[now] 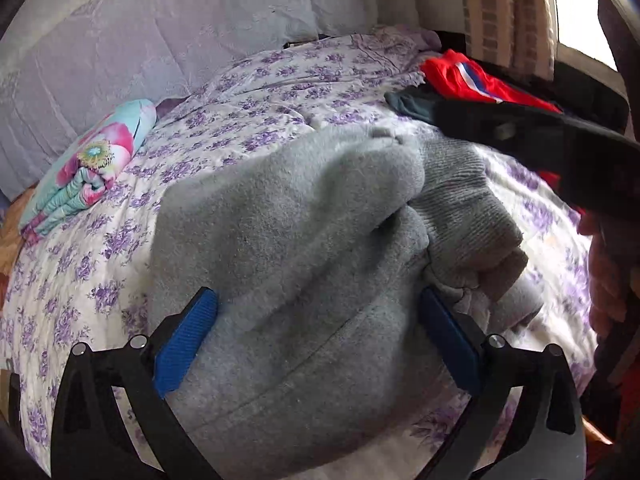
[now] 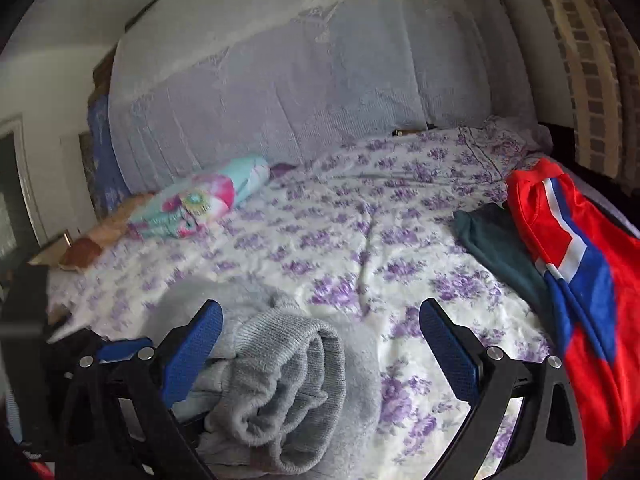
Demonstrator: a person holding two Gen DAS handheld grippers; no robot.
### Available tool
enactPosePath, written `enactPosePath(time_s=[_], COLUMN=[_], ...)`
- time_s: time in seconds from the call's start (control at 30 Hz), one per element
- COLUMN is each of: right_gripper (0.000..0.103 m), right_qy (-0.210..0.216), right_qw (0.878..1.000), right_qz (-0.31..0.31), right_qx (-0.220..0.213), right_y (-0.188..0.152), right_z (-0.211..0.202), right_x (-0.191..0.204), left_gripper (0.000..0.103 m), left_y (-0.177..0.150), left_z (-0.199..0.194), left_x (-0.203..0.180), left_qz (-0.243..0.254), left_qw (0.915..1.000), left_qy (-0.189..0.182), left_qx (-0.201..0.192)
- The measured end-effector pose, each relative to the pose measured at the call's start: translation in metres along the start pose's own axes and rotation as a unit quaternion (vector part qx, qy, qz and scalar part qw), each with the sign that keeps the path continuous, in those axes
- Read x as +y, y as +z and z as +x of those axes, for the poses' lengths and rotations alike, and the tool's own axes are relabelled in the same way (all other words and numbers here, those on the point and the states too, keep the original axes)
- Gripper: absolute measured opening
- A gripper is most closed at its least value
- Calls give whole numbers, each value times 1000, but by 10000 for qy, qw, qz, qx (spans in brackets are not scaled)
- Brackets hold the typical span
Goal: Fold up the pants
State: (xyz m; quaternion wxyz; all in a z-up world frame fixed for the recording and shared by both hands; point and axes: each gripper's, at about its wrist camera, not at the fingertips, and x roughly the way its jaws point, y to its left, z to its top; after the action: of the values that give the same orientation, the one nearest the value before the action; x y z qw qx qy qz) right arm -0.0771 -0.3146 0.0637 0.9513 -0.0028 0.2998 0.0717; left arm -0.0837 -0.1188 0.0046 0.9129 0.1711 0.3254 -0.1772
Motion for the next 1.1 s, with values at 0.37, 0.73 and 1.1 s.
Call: enactPosePath(time_s=[0.37,0.73,1.1], right_gripper=[99,47,29], right_qy=[421,1775,1487], right_qw=[9973,9837,9863], right_qz=[516,-35,234], right_qx=[295,270,675], right_y=[-24,21,15], right_z=[6,5,65], right_x=[-35,35,12], left_gripper=[98,98,98], left_y=[-13,-26,-28], left_z=[-26,-5,5], left_x=[22,39,44], left_qz=[-312,-775,-1182], left_qw=[9967,9961,9901], left_qy=[-705,-358,-752], left_qx=[-242,231,119])
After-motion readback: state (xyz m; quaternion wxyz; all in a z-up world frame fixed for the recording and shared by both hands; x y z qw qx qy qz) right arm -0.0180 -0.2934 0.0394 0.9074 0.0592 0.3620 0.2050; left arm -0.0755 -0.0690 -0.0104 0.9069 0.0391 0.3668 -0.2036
